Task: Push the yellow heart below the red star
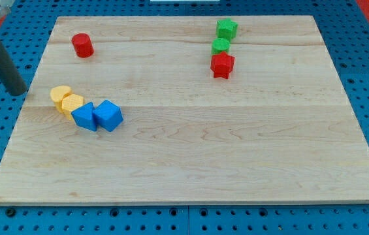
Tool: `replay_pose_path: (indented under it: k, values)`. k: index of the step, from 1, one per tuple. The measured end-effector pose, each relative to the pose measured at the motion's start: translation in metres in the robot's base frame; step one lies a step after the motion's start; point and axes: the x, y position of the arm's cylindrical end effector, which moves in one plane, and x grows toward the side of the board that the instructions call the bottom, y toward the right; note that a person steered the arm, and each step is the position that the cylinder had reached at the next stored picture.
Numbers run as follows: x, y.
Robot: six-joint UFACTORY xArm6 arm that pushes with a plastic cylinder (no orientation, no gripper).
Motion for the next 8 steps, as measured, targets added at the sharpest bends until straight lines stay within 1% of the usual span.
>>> replay_pose_path:
  k: [2,3,4,5,6,7,8]
  values:
    - [0.013,0.076]
    - [0.013,0.137]
    - [0.008,0.164]
    - [0.004,0.133]
    - [-0.015,0.130]
    - [-0.027,0.177]
    - [-0.026,0.195]
